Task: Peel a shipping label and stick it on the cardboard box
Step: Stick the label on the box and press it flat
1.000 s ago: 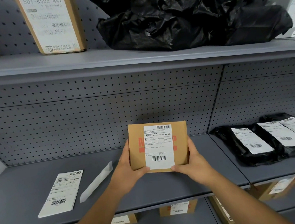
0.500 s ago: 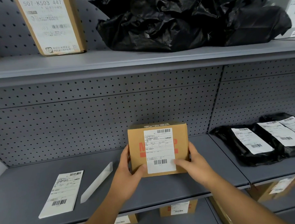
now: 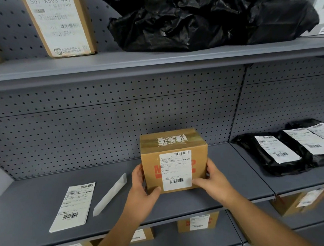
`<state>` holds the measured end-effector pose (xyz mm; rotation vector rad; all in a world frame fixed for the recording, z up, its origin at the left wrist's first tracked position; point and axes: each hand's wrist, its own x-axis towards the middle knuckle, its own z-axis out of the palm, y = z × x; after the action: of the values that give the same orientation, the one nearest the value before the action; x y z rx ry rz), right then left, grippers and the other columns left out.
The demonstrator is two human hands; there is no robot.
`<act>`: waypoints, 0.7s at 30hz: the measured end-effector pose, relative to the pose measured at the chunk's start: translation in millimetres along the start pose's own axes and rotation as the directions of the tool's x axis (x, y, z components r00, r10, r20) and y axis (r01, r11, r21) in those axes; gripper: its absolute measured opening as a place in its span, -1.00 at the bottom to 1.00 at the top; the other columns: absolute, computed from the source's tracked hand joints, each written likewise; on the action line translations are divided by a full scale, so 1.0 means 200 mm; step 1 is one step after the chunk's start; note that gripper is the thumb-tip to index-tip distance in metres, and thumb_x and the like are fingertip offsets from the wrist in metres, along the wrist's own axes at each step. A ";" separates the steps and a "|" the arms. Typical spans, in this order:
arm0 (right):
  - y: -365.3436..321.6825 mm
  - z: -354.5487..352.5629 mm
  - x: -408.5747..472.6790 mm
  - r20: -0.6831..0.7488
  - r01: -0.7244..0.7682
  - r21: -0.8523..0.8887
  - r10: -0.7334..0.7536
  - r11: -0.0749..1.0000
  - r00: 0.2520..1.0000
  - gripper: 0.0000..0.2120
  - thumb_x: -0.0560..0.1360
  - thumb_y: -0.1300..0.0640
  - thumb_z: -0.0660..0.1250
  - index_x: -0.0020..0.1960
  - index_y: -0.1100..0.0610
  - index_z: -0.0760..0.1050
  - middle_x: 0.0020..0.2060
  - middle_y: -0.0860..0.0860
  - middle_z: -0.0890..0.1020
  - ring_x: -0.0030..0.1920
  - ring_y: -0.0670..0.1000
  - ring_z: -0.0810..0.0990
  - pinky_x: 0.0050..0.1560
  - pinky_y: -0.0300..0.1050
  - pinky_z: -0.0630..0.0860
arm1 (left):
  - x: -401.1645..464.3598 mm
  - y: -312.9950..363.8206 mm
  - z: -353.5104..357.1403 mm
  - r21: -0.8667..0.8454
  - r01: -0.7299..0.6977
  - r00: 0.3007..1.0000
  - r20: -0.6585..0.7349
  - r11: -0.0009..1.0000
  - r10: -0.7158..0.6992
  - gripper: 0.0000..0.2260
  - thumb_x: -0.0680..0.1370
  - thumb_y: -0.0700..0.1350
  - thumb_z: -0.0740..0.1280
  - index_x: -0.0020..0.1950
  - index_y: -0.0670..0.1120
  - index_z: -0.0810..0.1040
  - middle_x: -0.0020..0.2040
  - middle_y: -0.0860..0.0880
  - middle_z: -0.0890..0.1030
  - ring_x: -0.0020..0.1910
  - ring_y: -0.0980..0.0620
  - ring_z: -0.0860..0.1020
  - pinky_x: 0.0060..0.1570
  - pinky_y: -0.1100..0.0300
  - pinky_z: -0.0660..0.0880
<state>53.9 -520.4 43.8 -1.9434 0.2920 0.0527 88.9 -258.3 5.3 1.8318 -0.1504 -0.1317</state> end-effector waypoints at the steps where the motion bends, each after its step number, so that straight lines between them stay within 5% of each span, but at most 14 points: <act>1: 0.00 0.01 0.00 0.004 -0.006 0.002 0.006 1.000 1.000 -0.34 0.48 0.27 0.51 0.44 -0.16 0.37 0.13 -0.25 0.67 0.13 -0.24 0.63 0.04 -0.30 0.52 | 0.00 0.00 0.00 0.002 0.004 1.000 0.006 1.000 -0.004 -0.23 0.49 -0.24 0.46 0.49 0.31 0.15 0.31 0.51 0.51 0.39 0.31 0.51 0.41 0.06 0.48; 4: -0.01 0.03 -0.02 0.008 -0.019 0.006 0.019 1.000 1.000 -0.34 0.45 0.25 0.54 0.40 -0.16 0.35 0.14 -0.22 0.66 0.15 -0.20 0.61 0.10 -0.22 0.52 | 0.00 -0.01 -0.01 0.009 0.011 0.999 0.035 1.000 -0.012 -0.22 0.50 -0.26 0.46 0.56 0.21 0.16 0.33 0.40 0.56 0.38 0.23 0.55 0.44 -0.06 0.48; 7: 0.00 0.03 -0.02 0.010 -0.030 0.010 0.030 1.000 0.999 -0.30 0.45 0.26 0.50 0.47 -0.14 0.33 0.16 -0.23 0.66 0.23 -0.13 0.62 0.25 -0.09 0.54 | -0.01 0.00 -0.02 0.071 0.022 0.999 0.032 0.997 -0.024 -0.21 0.52 -0.20 0.49 0.56 0.26 0.14 0.31 0.47 0.55 0.31 0.33 0.57 0.38 0.01 0.52; 10: -0.04 0.01 -0.04 -0.017 0.010 0.041 -0.009 0.999 1.000 -0.29 0.54 0.25 0.42 0.53 -0.22 0.25 0.19 -0.35 0.61 0.19 -0.30 0.58 0.32 -0.07 0.49 | -0.03 0.04 -0.05 0.279 -0.011 1.000 -0.015 0.960 0.016 -0.21 0.54 -0.08 0.45 0.57 0.35 0.06 0.48 0.45 0.40 0.40 0.33 0.48 0.34 0.07 0.49; 12: -0.08 -0.02 -0.06 -0.059 0.064 0.078 -0.059 0.995 0.996 -0.27 0.60 0.16 0.41 0.57 -0.28 0.13 0.36 -0.41 0.47 0.28 -0.35 0.49 0.41 -0.10 0.37 | -0.01 0.02 -0.10 0.573 -0.032 0.995 -0.055 0.819 0.078 -0.16 0.55 -0.05 0.40 0.70 0.09 -0.04 0.71 0.12 0.10 0.69 0.06 0.09 0.61 -0.02 0.21; 14: -0.13 -0.07 -0.06 -0.104 0.106 0.026 -0.103 0.994 0.989 -0.22 0.65 -0.02 0.36 0.68 -0.25 -0.04 0.60 -0.28 0.24 0.58 -0.16 0.25 0.56 -0.03 0.21 | 0.02 -0.03 -0.18 0.773 -0.008 0.991 -0.078 0.634 0.107 -0.17 0.58 -0.01 0.34 0.72 -0.05 -0.07 0.74 -0.01 -0.10 0.71 -0.02 -0.15 0.66 0.00 -0.07; 17: -0.17 -0.14 -0.03 -0.141 0.193 -0.169 -0.218 0.967 0.966 -0.21 0.61 -0.32 0.21 0.69 -0.26 -0.13 0.69 -0.26 0.00 0.68 -0.15 -0.05 0.67 0.08 0.01 | 0.07 -0.07 -0.29 0.868 0.034 0.990 -0.097 0.495 0.102 -0.24 0.62 0.10 0.25 0.72 -0.06 -0.02 0.74 -0.08 -0.14 0.70 -0.09 -0.19 0.66 -0.05 -0.14; 21: -0.22 -0.16 0.01 -0.127 0.248 -0.430 -0.330 0.868 0.936 -0.17 0.57 -0.43 0.11 0.70 -0.22 -0.18 0.71 -0.17 -0.07 0.70 -0.10 -0.10 0.68 0.17 -0.05 | 0.11 -0.09 -0.38 0.908 0.128 0.990 -0.143 0.399 0.007 -0.31 0.66 0.18 0.15 0.71 -0.06 0.03 0.74 -0.09 -0.06 0.71 -0.13 -0.12 0.65 -0.08 -0.04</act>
<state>62.5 -534.6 96.2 -2.3977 0.1171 -0.3027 123.1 -185.3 8.4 2.9936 -0.0582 0.0456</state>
